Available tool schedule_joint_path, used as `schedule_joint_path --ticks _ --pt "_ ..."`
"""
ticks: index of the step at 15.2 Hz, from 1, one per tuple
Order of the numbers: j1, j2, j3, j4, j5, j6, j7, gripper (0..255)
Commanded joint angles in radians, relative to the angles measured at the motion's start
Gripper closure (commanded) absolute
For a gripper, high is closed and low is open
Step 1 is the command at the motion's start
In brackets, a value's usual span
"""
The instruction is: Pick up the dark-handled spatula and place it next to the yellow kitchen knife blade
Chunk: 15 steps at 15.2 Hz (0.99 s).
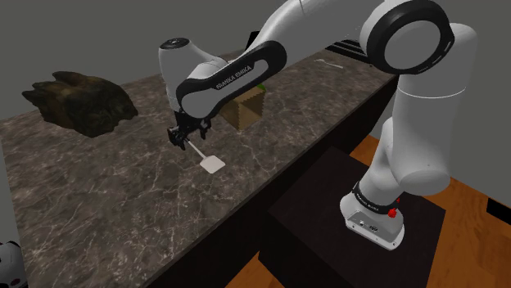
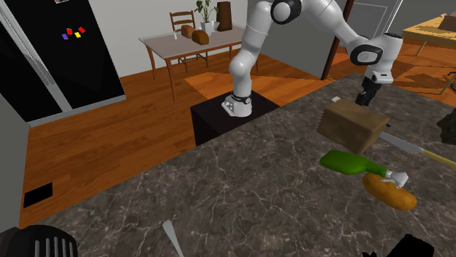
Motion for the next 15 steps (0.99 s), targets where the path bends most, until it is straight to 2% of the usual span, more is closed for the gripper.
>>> schedule_joint_path --ticks 1,3,7,15 --pt "0.000 0.000 0.000 0.000 0.000 0.000 0.000 0" --pt "0.000 0.000 0.000 0.000 0.000 0.000 0.000 0" --pt "0.001 -0.061 0.003 0.045 0.006 -0.106 -0.004 0" --pt "0.001 -0.061 0.003 0.045 0.006 -0.106 -0.004 0"
